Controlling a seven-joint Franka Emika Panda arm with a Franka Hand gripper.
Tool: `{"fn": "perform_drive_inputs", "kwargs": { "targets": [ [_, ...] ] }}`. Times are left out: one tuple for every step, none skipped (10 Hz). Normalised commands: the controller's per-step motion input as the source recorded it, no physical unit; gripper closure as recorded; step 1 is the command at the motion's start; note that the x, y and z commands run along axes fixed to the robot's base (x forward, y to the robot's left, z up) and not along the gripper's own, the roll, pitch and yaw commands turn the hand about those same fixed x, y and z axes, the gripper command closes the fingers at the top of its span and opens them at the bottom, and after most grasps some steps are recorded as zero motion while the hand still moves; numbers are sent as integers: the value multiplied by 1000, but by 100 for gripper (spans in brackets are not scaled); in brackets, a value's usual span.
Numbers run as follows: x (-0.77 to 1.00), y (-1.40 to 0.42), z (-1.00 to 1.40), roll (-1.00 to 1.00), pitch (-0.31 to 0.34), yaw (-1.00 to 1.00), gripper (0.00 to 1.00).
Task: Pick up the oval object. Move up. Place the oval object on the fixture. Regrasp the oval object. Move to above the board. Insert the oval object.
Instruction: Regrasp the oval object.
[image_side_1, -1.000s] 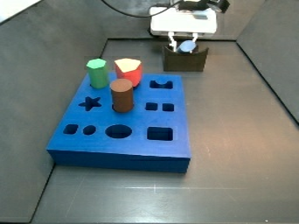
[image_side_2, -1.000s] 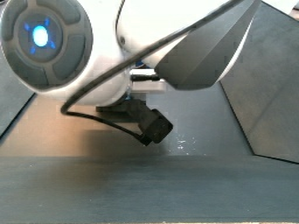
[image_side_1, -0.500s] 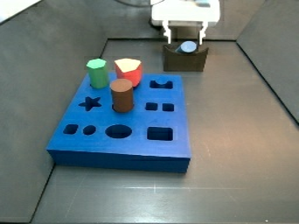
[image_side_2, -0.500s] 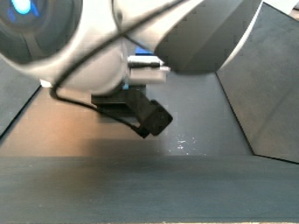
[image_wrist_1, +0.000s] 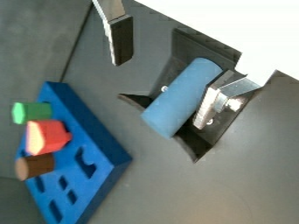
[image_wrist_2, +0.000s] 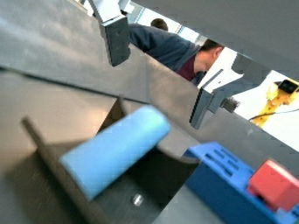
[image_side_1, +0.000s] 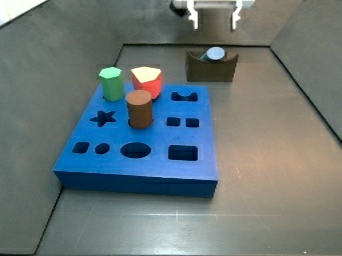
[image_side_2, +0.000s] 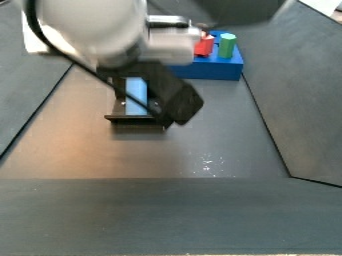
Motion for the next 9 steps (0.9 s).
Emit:
{"fn": "perform_drive_inputs", "kwargs": {
  "targets": [
    [-30, 4, 184, 43, 81, 11, 0],
    [-70, -1000, 926, 1000, 67, 32, 0],
    [-75, -1000, 937, 1000, 65, 31, 0],
    [-88, -1000, 944, 1000, 58, 30, 0],
    [-138, -1000, 891, 1000, 43, 28, 0],
    [-134, -937, 789, 1000, 41, 28, 0],
    [-90, -733, 517, 1000, 37, 27, 0],
    [-67, -559, 294, 1000, 36, 27, 0],
    [-41, -317, 42, 1000, 32, 27, 0]
  ]
}}
